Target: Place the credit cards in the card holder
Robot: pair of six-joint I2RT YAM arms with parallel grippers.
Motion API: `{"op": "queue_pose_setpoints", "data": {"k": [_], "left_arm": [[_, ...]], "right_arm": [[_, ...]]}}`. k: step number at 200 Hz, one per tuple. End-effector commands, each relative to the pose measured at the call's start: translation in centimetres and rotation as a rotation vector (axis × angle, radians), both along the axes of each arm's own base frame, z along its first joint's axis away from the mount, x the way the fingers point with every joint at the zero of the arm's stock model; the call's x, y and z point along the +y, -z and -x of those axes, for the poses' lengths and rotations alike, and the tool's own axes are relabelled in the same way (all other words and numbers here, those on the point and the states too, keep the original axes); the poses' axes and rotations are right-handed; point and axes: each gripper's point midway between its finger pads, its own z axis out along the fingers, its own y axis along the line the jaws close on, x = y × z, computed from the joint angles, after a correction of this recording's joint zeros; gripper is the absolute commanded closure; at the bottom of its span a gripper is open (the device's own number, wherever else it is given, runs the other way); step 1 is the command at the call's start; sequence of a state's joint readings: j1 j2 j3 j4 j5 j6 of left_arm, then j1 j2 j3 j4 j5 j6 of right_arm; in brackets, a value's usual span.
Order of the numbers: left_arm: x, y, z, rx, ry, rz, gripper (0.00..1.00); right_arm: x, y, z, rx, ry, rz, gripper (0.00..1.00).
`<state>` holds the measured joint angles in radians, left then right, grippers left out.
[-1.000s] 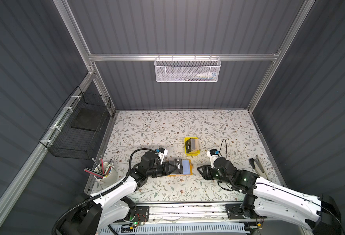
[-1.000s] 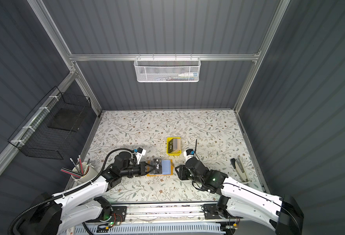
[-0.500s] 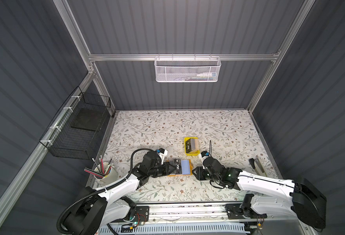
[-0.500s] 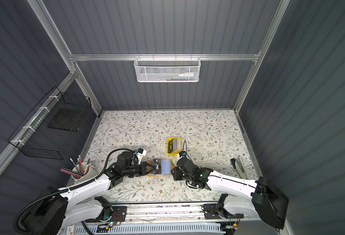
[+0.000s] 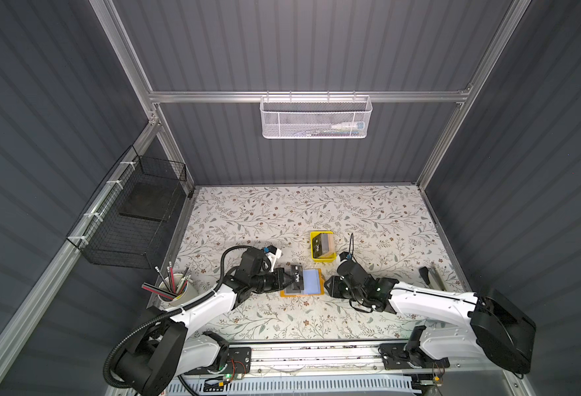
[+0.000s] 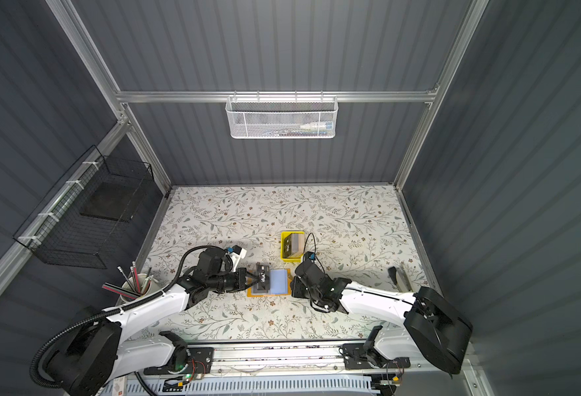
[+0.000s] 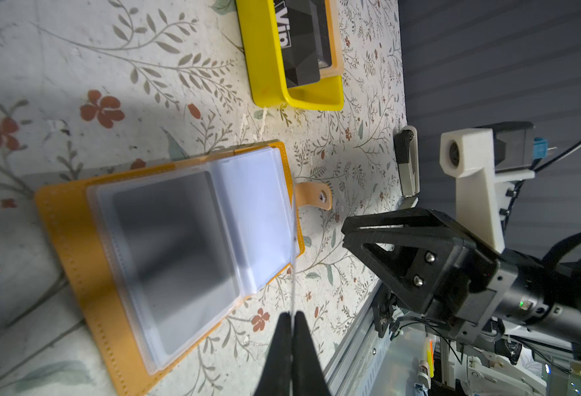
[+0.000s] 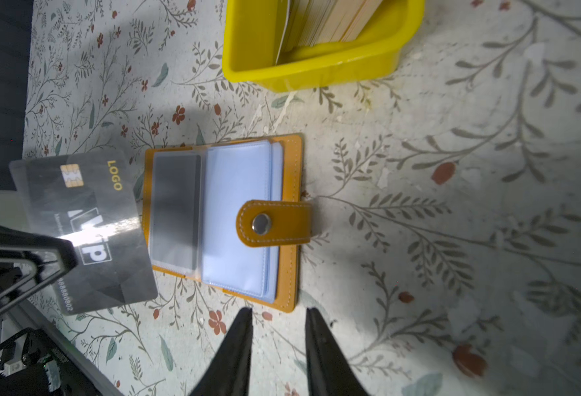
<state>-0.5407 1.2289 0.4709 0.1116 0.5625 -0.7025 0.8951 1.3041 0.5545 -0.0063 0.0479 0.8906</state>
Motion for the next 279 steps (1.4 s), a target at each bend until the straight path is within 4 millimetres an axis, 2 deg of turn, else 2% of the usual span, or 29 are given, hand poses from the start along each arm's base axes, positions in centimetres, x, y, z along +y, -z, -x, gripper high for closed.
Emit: {"op": "queue_pose_setpoints", "data": {"k": [1,51,116,191,279], "left_arm": [[-0.2,-0.1,0.5,0.035,0.064,0.01,1.0],[-0.1,0.1,-0.3,0.048,0.062,0.003,1.0],[0.3,1.0,-0.8,0.079,0.044,-0.011,1.0],[0.5,1.8,-1.0,0.14,0.056,0.013,1.0],[0.2,3.3,-1.5,0.205,0.028,0.023,1.0]], "right_arm": [[1.0,-0.4,-0.8,0.007,0.005,-0.009,0.71],[1.8,1.3,-1.6,0.058,0.031,0.038,0.77],[1.3,3.3,-1.4,0.103,0.038,0.11,0.83],[1.0,4.6,-1.0,0.125,0.034,0.14,0.84],[0.7,5.2,-0.7,0.131,0.029,0.163,0.85]]}}
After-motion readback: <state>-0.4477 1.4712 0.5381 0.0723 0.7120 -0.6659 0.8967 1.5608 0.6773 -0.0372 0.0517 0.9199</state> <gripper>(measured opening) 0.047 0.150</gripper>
